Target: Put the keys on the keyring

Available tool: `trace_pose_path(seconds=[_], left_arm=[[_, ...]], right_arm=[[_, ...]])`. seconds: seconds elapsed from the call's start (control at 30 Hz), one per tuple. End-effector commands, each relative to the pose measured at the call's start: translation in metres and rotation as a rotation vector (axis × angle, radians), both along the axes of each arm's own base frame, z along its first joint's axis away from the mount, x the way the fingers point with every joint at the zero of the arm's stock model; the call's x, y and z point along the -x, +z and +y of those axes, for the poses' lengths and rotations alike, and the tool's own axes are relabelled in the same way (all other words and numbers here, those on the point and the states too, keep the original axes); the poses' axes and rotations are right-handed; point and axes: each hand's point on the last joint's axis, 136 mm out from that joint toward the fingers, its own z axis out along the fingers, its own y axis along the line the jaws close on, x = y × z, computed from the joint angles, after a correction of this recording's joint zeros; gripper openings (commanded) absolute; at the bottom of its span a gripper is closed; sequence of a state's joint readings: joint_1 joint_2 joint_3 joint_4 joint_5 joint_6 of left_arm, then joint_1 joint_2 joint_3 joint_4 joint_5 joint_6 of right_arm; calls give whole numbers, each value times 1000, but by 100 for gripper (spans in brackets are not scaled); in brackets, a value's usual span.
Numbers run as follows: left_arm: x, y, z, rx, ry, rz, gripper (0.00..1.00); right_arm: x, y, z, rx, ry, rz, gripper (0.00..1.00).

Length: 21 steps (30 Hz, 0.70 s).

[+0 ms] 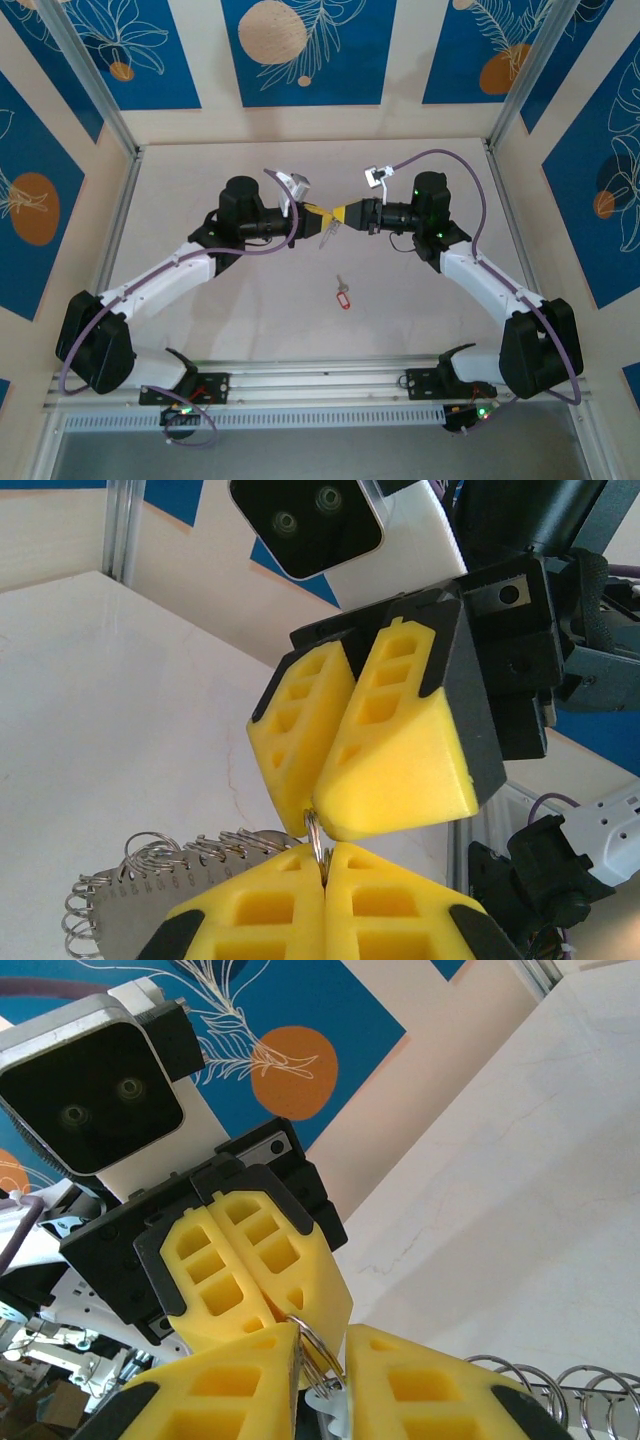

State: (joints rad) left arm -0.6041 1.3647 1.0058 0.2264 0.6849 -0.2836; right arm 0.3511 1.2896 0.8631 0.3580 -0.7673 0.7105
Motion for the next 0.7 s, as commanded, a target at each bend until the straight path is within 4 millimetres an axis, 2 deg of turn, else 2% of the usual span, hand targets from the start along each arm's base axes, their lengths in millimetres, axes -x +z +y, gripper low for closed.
trace_pose_path(seconds=[0.0,0.13,0.37,0.57,0.67], left_arm=[[0,11,-1,39,-22,-30,0],[1,12,-1,41,-25,-28,0],[1,9,1,36,-13,-24,2],[1,9,3,34,-5,-25,0],[1,10,3,36,-3,-21,0]], right_arm=[[2,-6,0,0,16,12,15],[-1,-5,0,-4,4,18,0],[-11,-9,-4,-1,-52,37,0],[-9,-8,-8,-10,-68,41,0],[-6,-11,-12,-6,-84,51,14]])
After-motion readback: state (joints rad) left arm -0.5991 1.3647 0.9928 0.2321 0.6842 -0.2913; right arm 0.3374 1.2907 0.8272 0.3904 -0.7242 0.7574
